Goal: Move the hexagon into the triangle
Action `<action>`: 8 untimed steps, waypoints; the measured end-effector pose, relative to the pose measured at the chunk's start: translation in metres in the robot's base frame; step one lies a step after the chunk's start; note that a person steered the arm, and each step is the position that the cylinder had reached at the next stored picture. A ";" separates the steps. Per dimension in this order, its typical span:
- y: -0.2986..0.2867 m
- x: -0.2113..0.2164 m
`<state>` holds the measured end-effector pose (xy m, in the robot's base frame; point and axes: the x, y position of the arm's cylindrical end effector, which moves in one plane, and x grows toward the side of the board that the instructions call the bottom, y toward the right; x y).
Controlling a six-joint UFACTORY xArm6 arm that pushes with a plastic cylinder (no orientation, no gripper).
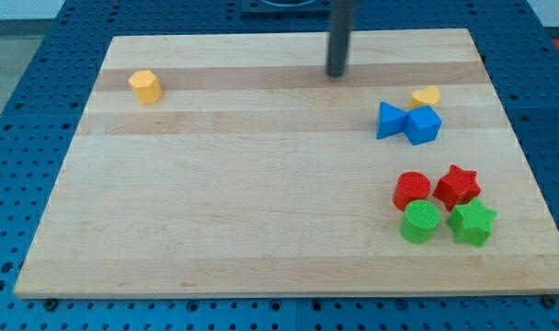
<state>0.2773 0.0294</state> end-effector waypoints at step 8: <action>-0.167 0.041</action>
<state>0.3180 -0.1373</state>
